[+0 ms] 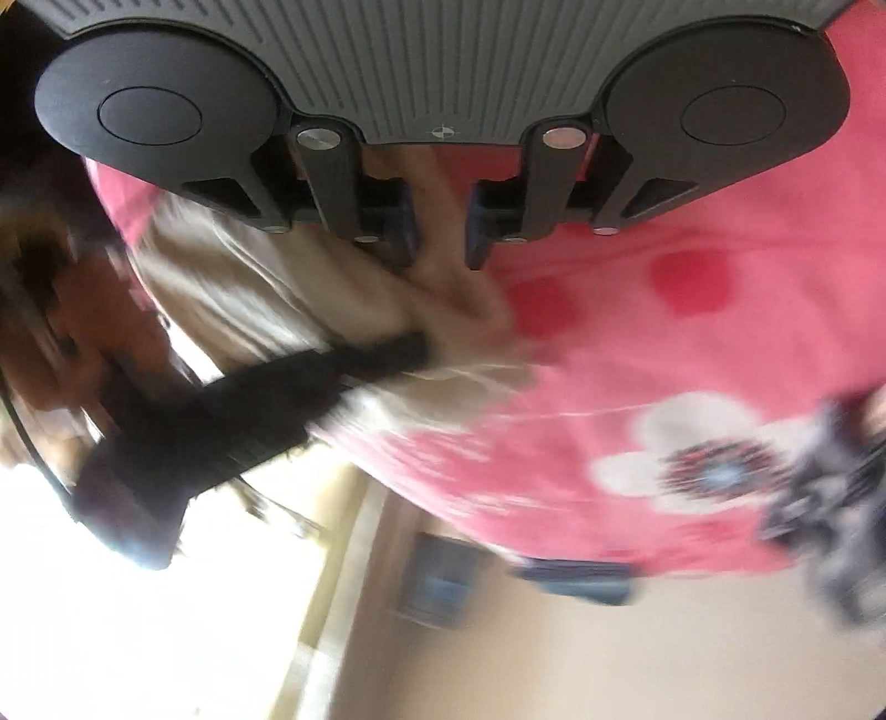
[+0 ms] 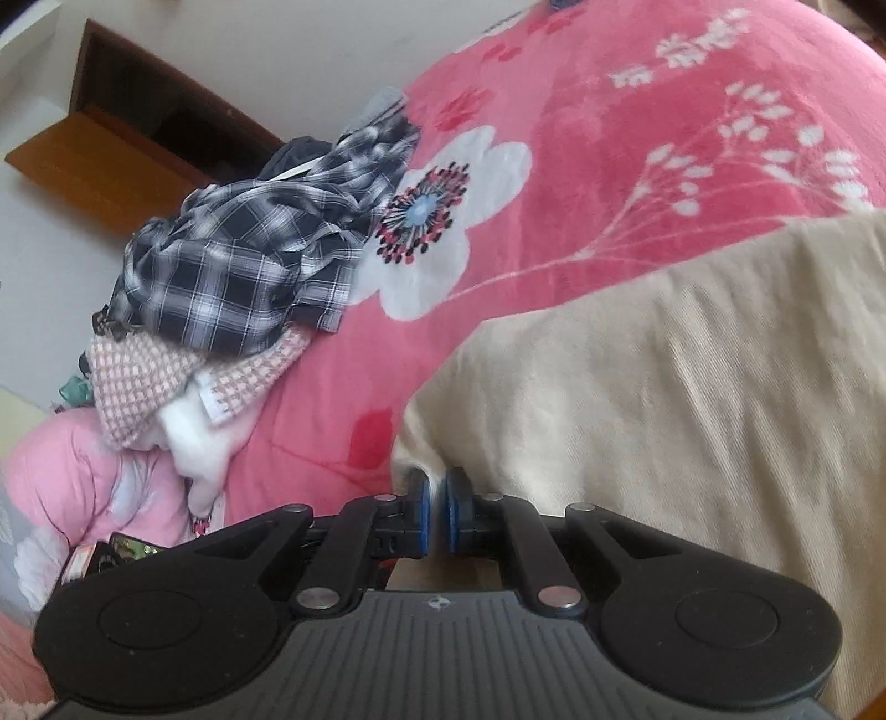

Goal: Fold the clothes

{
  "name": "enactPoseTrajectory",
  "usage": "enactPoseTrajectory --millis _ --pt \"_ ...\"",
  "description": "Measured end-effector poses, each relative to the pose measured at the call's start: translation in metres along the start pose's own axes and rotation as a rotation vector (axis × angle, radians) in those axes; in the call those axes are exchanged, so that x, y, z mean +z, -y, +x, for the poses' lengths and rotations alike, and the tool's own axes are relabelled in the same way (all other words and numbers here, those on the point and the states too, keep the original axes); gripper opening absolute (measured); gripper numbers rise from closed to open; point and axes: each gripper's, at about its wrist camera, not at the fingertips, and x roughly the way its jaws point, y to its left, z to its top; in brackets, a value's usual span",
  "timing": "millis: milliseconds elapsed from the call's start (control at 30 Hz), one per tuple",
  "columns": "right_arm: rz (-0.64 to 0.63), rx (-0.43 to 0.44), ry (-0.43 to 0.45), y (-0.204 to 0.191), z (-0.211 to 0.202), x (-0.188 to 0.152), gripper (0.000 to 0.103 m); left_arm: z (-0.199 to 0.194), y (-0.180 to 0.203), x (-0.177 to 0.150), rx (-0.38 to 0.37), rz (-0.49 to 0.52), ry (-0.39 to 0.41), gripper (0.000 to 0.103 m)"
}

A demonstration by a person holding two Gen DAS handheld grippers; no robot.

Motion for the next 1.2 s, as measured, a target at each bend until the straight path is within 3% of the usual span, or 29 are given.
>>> enactPoseTrajectory --millis 133,300,367,433,533,700,933,1000,1033,1067,1133,1200 --pt "0.009 0.021 0.021 0.000 -0.011 -0.001 0.011 -0.012 -0.016 0.007 -0.015 -0.183 0.051 0.023" --pt "-0.014 0.032 0.065 -0.004 -0.030 0.001 0.024 -0.022 -0.009 0.008 -0.050 -0.279 0.061 0.038" --pt "-0.031 0.025 0.089 -0.006 -0.039 0.002 0.026 -0.021 -0.004 0.010 -0.072 -0.314 0.051 0.052" --pt "-0.063 0.005 0.115 -0.009 -0.049 0.003 0.027 -0.024 0.003 0.008 -0.091 -0.351 0.057 0.059" --pt "-0.165 -0.037 0.144 -0.020 -0.061 0.009 0.027 -0.023 0.014 0.004 -0.118 -0.386 0.073 0.065" --pt "-0.391 -0.109 0.136 -0.045 -0.065 0.021 0.027 -0.001 0.022 0.000 -0.098 -0.449 0.073 0.065" --pt "-0.535 -0.174 0.115 -0.062 -0.061 0.016 0.027 0.010 0.046 0.008 -0.015 -0.321 0.061 0.065" --pt "-0.566 -0.194 0.107 -0.064 -0.060 0.010 0.027 0.014 0.052 0.007 0.012 -0.281 0.039 0.064" --pt "-0.570 -0.198 0.103 -0.063 -0.059 0.007 0.027 0.018 0.054 0.006 0.027 -0.270 0.027 0.057" --pt "-0.565 -0.197 0.099 -0.062 -0.059 0.005 0.027 0.022 0.053 0.004 0.032 -0.278 0.014 0.038" --pt "-0.544 -0.201 0.096 -0.059 -0.058 0.000 0.027 0.022 0.046 -0.001 -0.014 -0.338 0.008 0.018" --pt "-0.519 -0.202 0.100 -0.056 -0.059 -0.003 0.027 0.020 0.032 -0.007 -0.113 -0.448 0.028 0.011"
